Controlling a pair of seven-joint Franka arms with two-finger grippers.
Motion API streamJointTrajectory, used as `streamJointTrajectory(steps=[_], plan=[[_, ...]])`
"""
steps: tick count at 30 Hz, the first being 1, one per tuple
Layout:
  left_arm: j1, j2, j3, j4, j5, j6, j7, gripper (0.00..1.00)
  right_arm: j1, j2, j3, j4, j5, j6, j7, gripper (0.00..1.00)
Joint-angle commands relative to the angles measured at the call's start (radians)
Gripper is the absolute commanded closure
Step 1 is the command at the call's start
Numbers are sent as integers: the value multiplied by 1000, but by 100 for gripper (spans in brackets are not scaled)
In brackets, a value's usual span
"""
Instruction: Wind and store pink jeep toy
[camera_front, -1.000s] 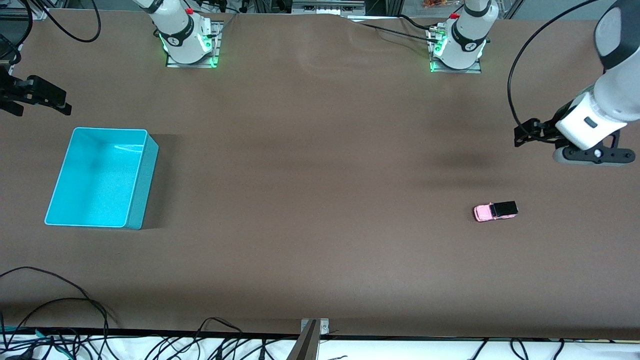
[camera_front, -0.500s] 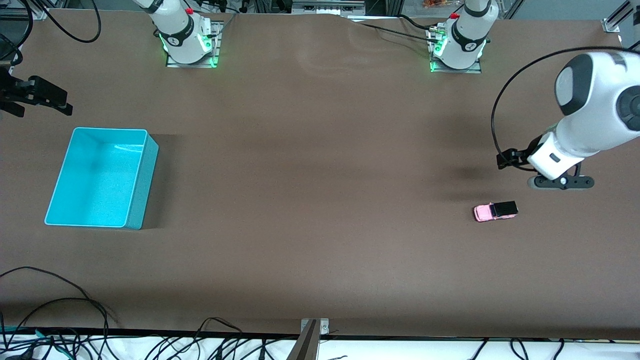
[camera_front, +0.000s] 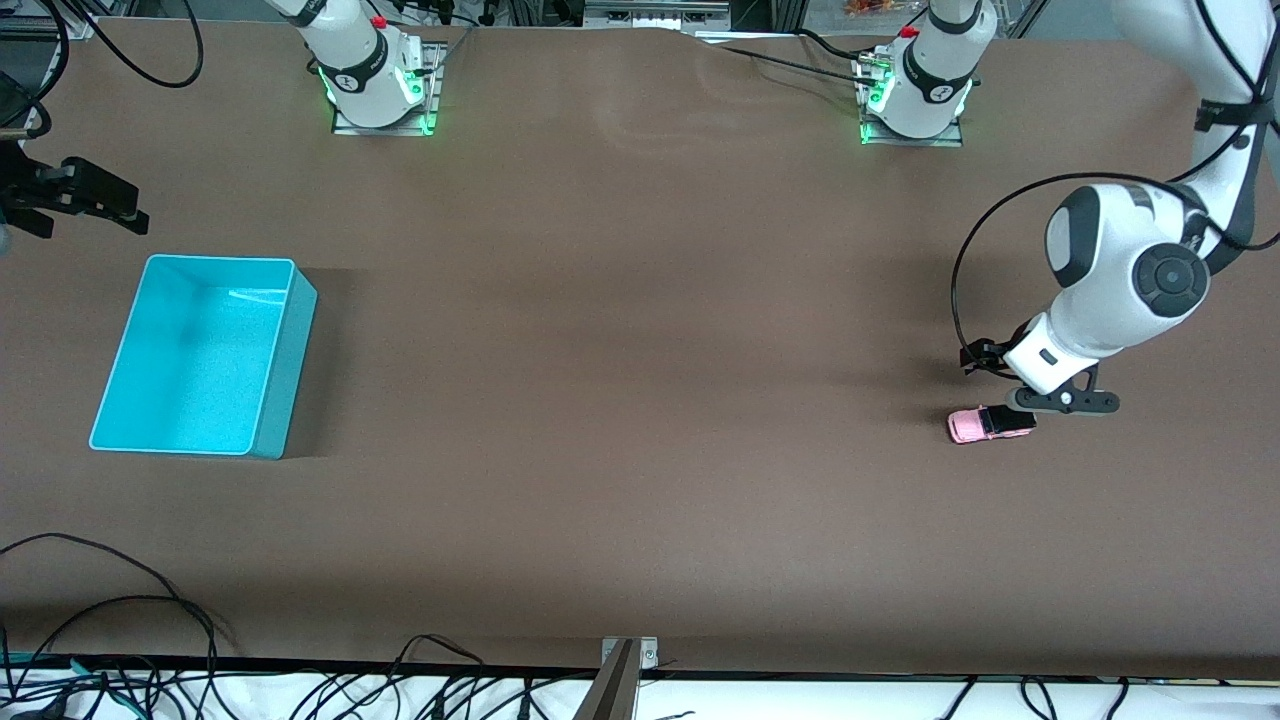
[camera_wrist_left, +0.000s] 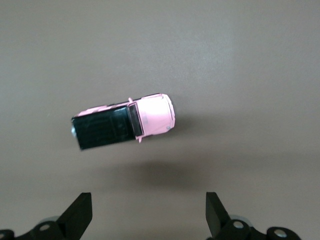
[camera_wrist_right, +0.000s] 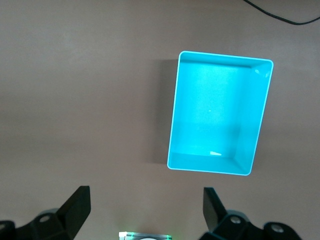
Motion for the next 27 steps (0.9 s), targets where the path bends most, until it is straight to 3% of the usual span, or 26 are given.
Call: streamJointTrajectory(steps=[1, 16, 27], plan=[[13, 64, 10, 6, 17, 79, 190, 0, 1, -1, 4, 8, 10, 0, -17, 0], [29, 115, 24, 16, 13, 170, 1028, 0, -5, -1, -1, 7, 13, -8, -37, 0], [65, 176, 23, 23, -1, 254, 1404, 0, -5, 0, -1, 4, 10, 2, -37, 0]])
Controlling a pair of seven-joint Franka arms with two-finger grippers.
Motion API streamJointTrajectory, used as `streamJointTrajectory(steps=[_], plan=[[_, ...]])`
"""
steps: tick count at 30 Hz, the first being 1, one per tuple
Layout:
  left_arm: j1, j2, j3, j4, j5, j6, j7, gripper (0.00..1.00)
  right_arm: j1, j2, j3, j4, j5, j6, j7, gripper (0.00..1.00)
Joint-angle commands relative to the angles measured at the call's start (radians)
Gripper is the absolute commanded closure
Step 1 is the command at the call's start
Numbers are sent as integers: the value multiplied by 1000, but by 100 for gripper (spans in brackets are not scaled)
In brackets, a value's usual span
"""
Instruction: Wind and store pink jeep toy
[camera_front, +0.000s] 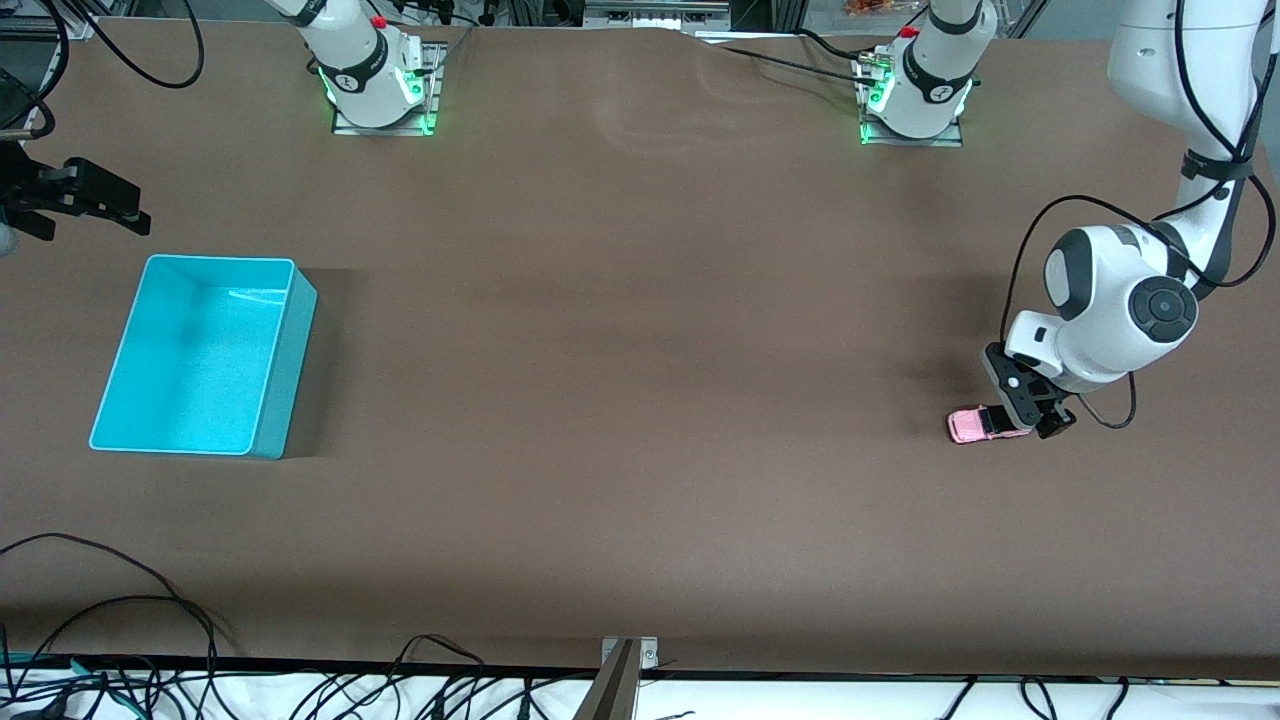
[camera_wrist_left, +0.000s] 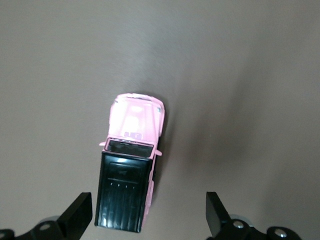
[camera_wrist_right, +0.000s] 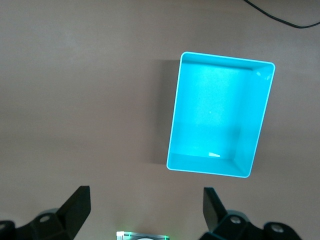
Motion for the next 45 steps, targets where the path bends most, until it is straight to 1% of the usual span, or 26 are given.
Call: streamJointTrajectory(steps=[1, 9, 16, 20, 24, 29, 30, 31, 33, 34, 35, 36, 37, 38, 40, 41, 45], plan=[[5, 36, -2, 23, 0, 37, 136, 0, -7, -1, -1, 5, 10, 0, -18, 0], [5, 58, -2, 43, -3, 40, 201, 0, -7, -3, -1, 4, 12, -9, -19, 0], [5, 77, -2, 44, -3, 75, 207, 0, -8, -5, -13, 4, 12, -12, -27, 0], [6, 102, -2, 74, -8, 75, 208, 0, -8, -6, -13, 4, 13, -12, -35, 0], [6, 116, -2, 81, -12, 75, 207, 0, -8, -8, -13, 4, 13, -12, -35, 0], [8, 122, -2, 81, -49, 75, 207, 1, -8, -8, -13, 4, 15, -14, -35, 0], [8, 122, -2, 81, -54, 75, 208, 6, -8, -8, -13, 4, 15, -14, -35, 0], [8, 122, -2, 81, -54, 75, 207, 15, -8, -8, -13, 4, 15, -14, -35, 0], [9, 122, -2, 81, -55, 75, 207, 39, -7, -8, -13, 4, 15, -12, -33, 0], [9, 122, -2, 81, -60, 75, 207, 58, -7, -8, -13, 4, 15, -12, -33, 0], [9, 122, -2, 81, -67, 75, 207, 74, -7, -8, -13, 4, 15, -12, -35, 0], [9, 120, -2, 81, -73, 75, 207, 86, -7, -8, -13, 4, 15, -12, -35, 0], [9, 120, -2, 81, -78, 75, 208, 95, -7, -8, -13, 4, 15, -12, -33, 0], [9, 119, -2, 80, -80, 75, 208, 100, -8, -8, -13, 4, 15, -12, -33, 0], [11, 116, -2, 80, -80, 69, 210, 100, -8, -8, -13, 4, 15, -14, -35, 0], [9, 105, -4, 78, -80, 33, 219, 100, -8, -8, -13, 4, 16, -14, -35, 0], [8, 93, -8, 80, -81, -12, 239, 100, -8, -8, -13, 4, 16, -14, -35, 0]])
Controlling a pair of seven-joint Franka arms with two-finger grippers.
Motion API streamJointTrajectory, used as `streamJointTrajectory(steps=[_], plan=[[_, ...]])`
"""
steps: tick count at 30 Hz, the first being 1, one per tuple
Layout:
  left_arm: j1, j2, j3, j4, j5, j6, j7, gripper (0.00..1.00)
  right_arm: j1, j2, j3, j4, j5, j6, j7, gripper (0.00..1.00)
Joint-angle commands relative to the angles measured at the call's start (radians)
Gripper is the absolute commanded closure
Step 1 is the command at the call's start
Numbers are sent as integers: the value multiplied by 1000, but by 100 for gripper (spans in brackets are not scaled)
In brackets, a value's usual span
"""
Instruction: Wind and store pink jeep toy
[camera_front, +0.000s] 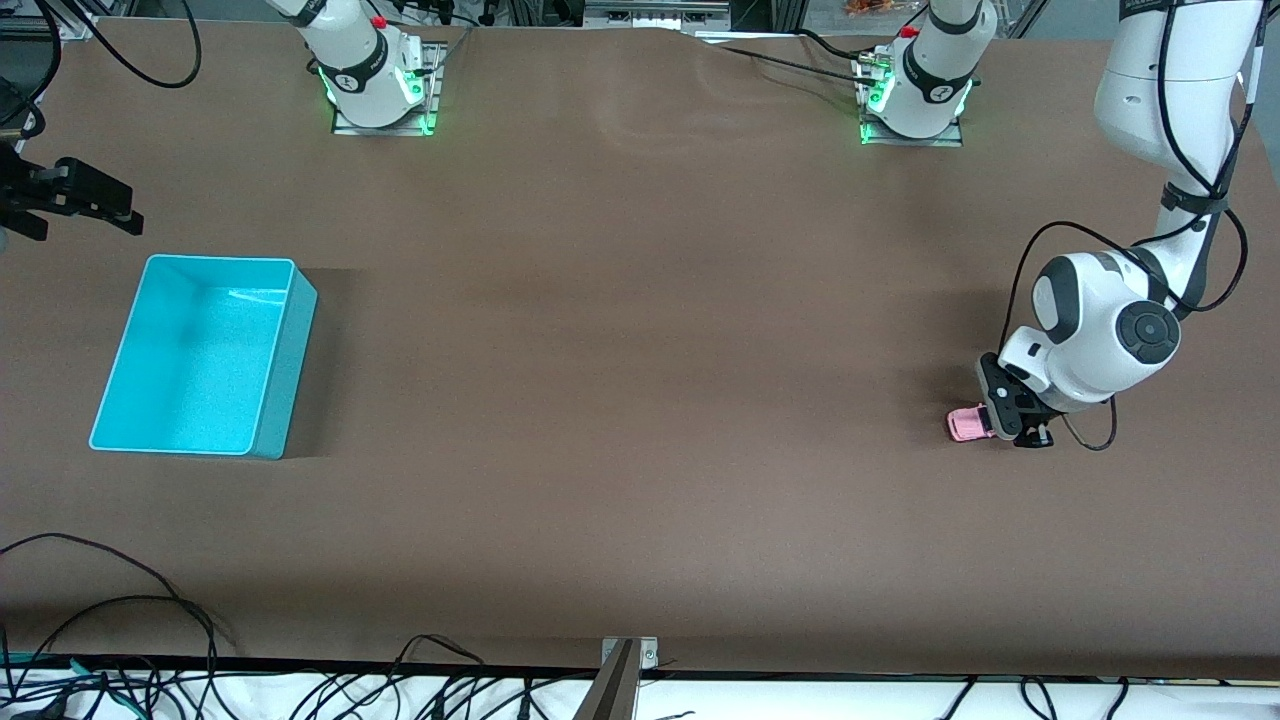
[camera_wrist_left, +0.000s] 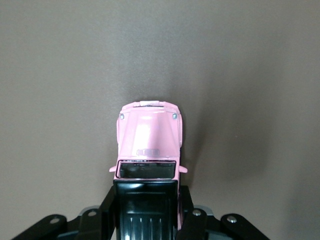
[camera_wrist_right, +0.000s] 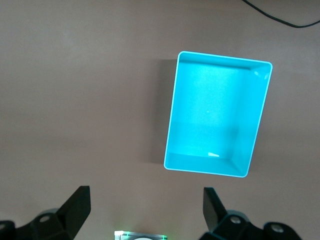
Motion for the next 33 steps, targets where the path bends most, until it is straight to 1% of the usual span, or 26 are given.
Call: streamJointTrajectory(steps=[1, 4, 8, 11, 18, 24, 28, 33], plan=[[1, -20, -7, 15, -32, -94, 61, 100, -5, -8, -2, 4, 16, -13, -19, 0], [-10, -43, -12, 15, -30, -141, 62, 100, -5, -7, -3, 2, 16, -13, -19, 0], [-11, -63, -44, 17, -28, -184, 74, 100, -5, -7, -3, 2, 16, -13, -19, 0], [-16, -63, -46, 17, -30, -184, 148, 100, -5, -5, -3, 2, 16, -13, -19, 0], [-20, -54, -46, 15, -53, -184, 235, 100, -5, -5, -3, 2, 16, -13, -19, 0], [-23, -34, -46, 15, -73, -175, 232, 100, -5, -4, -3, 2, 16, -11, -19, 0], [-23, -4, -44, 17, -111, -168, 231, 100, -5, -4, -3, -5, 16, -8, -23, 0], [-22, 18, -43, 15, -119, -102, 229, 100, -7, -4, -5, -5, 18, -5, -42, 0]])
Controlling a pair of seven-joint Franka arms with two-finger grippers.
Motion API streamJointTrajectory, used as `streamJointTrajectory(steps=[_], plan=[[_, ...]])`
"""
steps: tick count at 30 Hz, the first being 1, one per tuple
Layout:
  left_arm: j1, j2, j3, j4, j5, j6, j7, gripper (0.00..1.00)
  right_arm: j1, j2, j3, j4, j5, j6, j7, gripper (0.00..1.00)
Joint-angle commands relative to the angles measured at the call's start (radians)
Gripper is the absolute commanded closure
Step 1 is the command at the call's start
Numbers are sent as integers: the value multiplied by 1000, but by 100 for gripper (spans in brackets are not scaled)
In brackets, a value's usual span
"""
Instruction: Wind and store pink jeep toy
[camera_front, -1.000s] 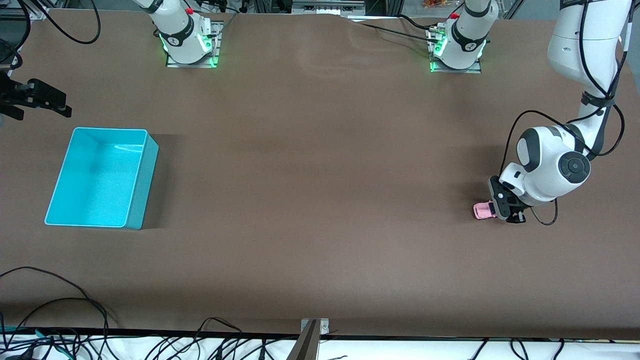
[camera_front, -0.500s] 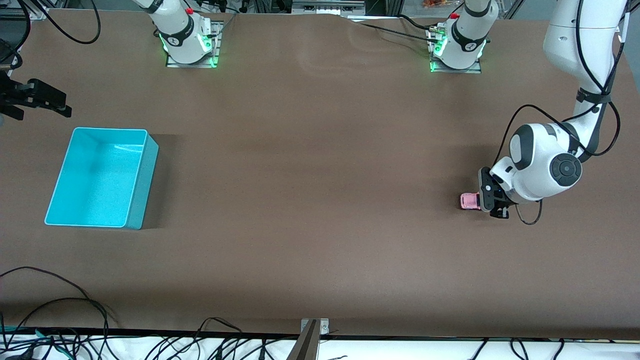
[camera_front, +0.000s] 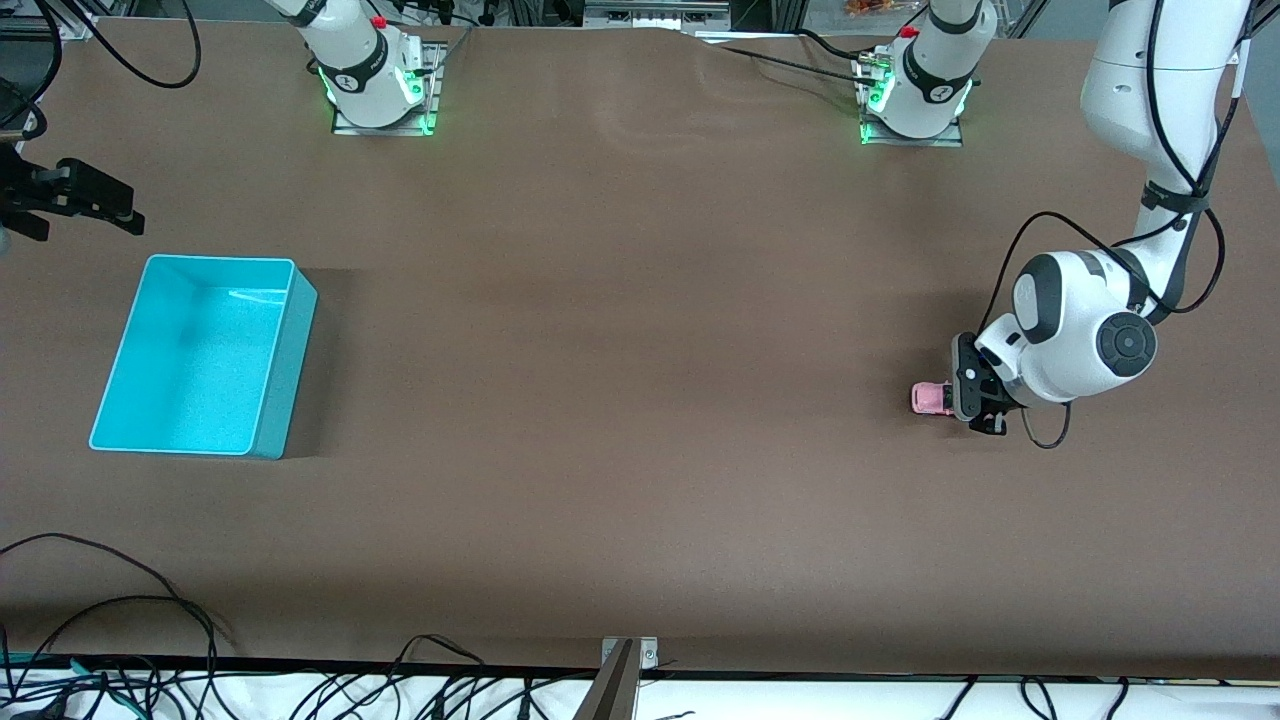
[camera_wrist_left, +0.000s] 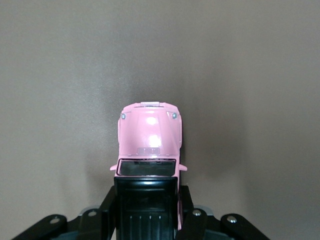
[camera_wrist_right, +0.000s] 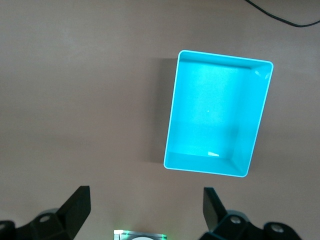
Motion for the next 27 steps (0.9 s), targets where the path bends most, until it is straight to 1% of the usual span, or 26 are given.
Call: streamJointTrajectory(steps=[1, 13, 21, 27], plan=[[-5, 41, 9, 1, -43, 61, 39, 100, -6, -4, -8, -2, 18, -4, -35, 0], [8, 46, 14, 1, -41, 74, 48, 100, -6, -3, -16, -3, 18, -2, -63, 0], [28, 44, 35, 0, -26, 74, 59, 100, -6, -3, -23, -3, 19, -1, -65, 0], [44, 44, 51, 0, -32, 74, 125, 100, -6, -3, -23, -3, 19, 1, -65, 0]])
